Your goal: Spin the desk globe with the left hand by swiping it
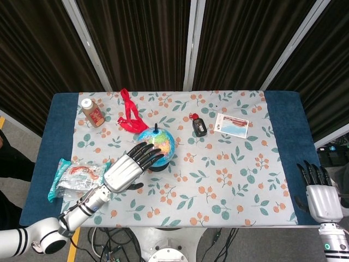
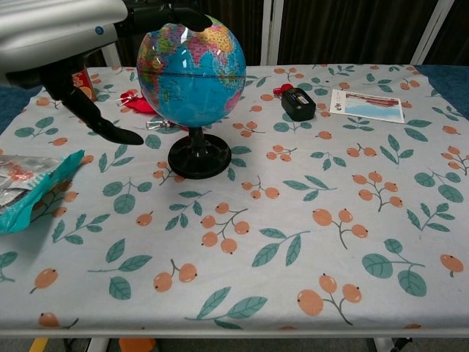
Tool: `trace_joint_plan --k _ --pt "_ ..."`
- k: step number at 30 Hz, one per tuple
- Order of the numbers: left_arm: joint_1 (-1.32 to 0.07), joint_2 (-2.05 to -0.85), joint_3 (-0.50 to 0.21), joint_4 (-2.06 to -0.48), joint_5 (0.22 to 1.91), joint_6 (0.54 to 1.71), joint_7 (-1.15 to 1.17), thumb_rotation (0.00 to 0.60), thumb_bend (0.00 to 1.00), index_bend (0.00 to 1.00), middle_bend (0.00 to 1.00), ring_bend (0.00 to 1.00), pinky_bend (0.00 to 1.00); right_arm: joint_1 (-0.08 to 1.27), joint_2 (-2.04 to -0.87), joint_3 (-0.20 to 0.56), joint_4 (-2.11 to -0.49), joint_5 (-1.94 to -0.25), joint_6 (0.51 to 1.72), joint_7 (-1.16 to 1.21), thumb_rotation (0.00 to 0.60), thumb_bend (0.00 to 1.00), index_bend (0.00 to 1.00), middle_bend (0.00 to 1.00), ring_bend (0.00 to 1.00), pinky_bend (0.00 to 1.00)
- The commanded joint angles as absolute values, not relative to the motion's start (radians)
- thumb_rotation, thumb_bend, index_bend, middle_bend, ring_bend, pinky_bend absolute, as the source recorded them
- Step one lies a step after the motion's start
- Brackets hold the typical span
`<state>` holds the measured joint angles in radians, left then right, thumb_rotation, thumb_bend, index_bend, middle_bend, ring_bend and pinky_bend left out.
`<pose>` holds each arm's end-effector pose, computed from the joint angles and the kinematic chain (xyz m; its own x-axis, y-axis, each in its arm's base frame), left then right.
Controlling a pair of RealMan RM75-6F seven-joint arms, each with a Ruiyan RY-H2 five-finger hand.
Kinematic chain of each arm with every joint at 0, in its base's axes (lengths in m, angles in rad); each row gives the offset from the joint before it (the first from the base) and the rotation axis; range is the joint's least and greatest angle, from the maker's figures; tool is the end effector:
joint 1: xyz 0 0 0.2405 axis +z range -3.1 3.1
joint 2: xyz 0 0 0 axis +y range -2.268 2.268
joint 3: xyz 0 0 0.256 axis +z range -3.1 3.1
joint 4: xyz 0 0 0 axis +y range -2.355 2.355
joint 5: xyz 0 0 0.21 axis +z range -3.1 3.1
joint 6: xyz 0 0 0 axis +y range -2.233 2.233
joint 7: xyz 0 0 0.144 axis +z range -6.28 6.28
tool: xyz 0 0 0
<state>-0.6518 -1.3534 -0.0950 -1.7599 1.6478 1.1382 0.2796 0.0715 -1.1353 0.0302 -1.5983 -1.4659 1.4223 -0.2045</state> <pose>-0.1006 0.2714 0.0384 0.4456 0.0274 0.8948 0.6354 -0.7138 -0.2945 -0.3242 -0.1722 0.1461 0.5659 -0.0957 0.8189 -0.8215 0.0192 0.5699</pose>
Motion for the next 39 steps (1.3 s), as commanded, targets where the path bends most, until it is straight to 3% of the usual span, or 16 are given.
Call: trace_joint_plan --k 1,17,30,39 --pt "-0.649 -1.349 -0.09 -1.759 1.646 1.14 0.277 0.6 0.02 0.06 0.08 0.0 0.11 0.071 -1.135 0.031 -1.599 -1.465 1.423 -0.204 0.6 0.18 0.0 0.0 0.0 0.0" --pt "-0.597 -1.293 -0.069 -1.763 1.615 1.187 0.277 0.6 0.03 0.06 0.08 0.0 0.11 0.073 -1.137 0.032 -1.602 -1.468 1.424 -0.206 0.6 0.18 0.0 0.0 0.0 0.0" --pt "-0.492 -1.197 -0.07 -1.75 1.495 1.266 0.264 0.6 0.02 0.06 0.08 0.0 0.11 0.073 -1.134 0.032 -1.611 -1.469 1.426 -0.216 0.6 0.18 0.0 0.0 0.0 0.0" --pt "-0.519 -1.23 -0.077 -1.762 1.63 1.298 0.231 0.6 0.03 0.06 0.08 0.0 0.11 0.074 -1.138 0.031 -1.611 -1.466 1.422 -0.222 0.6 0.17 0.0 0.0 0.0 0.0"
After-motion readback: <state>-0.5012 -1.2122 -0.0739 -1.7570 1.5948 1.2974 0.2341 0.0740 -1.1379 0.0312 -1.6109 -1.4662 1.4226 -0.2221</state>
